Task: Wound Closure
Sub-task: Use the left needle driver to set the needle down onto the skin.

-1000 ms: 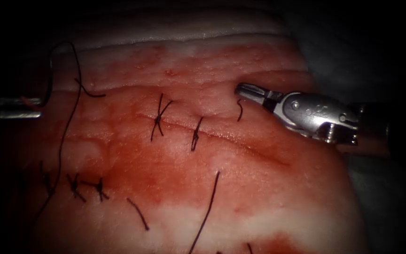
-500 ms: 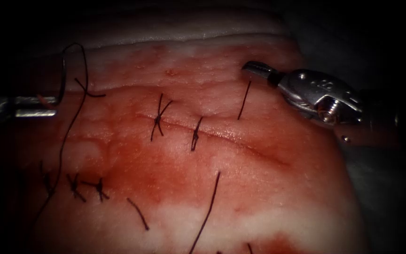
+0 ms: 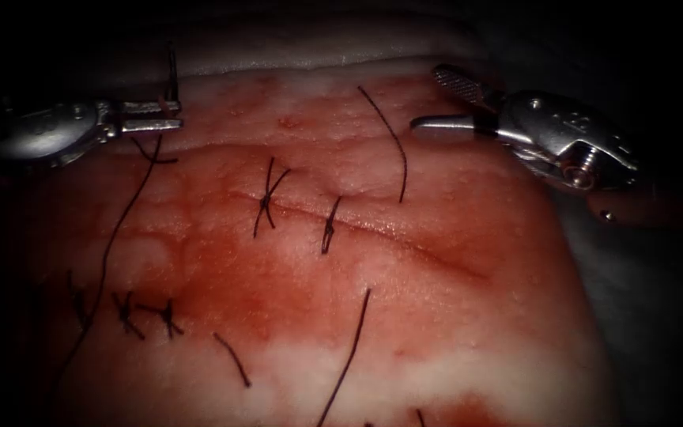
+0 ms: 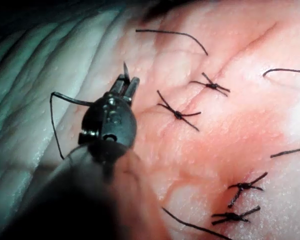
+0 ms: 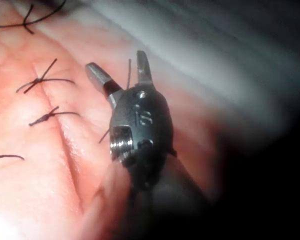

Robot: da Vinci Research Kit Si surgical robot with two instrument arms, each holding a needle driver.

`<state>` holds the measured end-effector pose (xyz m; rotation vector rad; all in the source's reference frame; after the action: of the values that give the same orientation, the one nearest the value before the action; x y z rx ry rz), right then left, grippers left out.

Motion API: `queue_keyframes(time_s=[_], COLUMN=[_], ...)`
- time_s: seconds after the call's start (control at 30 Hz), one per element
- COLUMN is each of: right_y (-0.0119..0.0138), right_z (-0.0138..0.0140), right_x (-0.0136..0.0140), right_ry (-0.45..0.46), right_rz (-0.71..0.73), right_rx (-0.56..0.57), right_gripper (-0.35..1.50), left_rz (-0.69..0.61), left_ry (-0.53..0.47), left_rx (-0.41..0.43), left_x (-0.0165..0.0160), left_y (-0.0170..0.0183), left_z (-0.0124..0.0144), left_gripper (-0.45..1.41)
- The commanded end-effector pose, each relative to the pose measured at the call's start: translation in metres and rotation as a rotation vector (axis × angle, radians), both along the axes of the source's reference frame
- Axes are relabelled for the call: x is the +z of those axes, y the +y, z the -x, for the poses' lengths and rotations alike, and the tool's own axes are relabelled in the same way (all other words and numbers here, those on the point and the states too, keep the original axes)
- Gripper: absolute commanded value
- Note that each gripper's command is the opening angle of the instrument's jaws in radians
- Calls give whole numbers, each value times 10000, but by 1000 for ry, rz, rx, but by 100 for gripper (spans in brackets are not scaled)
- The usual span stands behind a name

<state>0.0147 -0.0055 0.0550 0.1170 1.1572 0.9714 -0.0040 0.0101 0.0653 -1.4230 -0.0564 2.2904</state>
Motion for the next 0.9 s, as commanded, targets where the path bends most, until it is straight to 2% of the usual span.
queue_keyframes(time_s=[0.03, 0.23, 0.4, 0.53, 0.57, 0.6, 0.67, 0.7, 0.8, 0.9], right_y=[9, 11, 1, -5, -6, -6, -8, -8, -9, -10], right_z=[6, 39, 42, 36, 35, 34, 32, 32, 32, 32], right_x=[-2, -16, -13, -8, -7, -6, -5, -5, -4, -4], right_ry=[16, 49, 50, 44, 42, 42, 40, 40, 41, 41], right_rz=[-2, 12, 24, 29, 28, 29, 30, 31, 32, 33], right_rx=[3, 25, 20, 17, 16, 16, 15, 15, 14, 14], right_gripper=[133, 126, 126, 125, 125, 125, 125, 125, 125, 125], left_rz=[3, 10, 5, -55, -79, -101, -142, -152, -142, -134], left_ry=[2, 43, 72, 41, 28, 19, 8, 3, -48, -136], left_rx=[-6, -29, 34, 36, 23, 11, -14, -18, -26, -49], left_x=[13, 62, 106, 133, 139, 142, 147, 147, 141, 127], left_y=[8, 34, 32, 24, 23, 23, 24, 25, 28, 31], left_z=[10, 42, 71, 83, 84, 83, 82, 80, 77, 75], left_gripper=[-45, -45, -45, -42, -6, 15, 76, 98, 116, 123])
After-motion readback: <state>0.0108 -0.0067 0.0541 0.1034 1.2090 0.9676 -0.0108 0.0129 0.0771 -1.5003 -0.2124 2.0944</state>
